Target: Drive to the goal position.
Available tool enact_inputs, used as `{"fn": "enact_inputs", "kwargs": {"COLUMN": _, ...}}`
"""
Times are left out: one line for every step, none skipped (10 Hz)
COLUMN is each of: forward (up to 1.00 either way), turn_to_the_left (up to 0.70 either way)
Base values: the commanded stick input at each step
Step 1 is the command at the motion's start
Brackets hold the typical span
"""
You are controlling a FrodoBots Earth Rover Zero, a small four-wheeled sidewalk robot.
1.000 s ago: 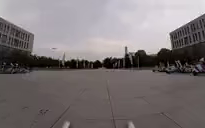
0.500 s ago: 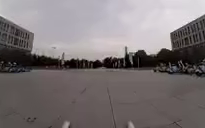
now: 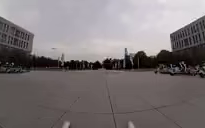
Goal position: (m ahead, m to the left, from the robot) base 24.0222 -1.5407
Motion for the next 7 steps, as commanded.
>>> {"fn": "enact_inputs", "kwargs": {"forward": 0.60, "turn_to_the_left": 0.15}}
{"fn": "enact_inputs", "kwargs": {"forward": 0.60, "turn_to_the_left": 0.08}}
{"fn": "enact_inputs", "kwargs": {"forward": 0.60, "turn_to_the_left": 0.02}}
{"fn": "enact_inputs", "kwargs": {"forward": 0.60, "turn_to_the_left": 0.00}}
{"fn": "enact_inputs", "kwargs": {"forward": 0.60, "turn_to_the_left": 0.00}}
{"fn": "enact_inputs", "kwargs": {"forward": 0.60, "turn_to_the_left": 0.00}}
{"fn": "enact_inputs", "kwargs": {"forward": 0.60, "turn_to_the_left": 0.00}}
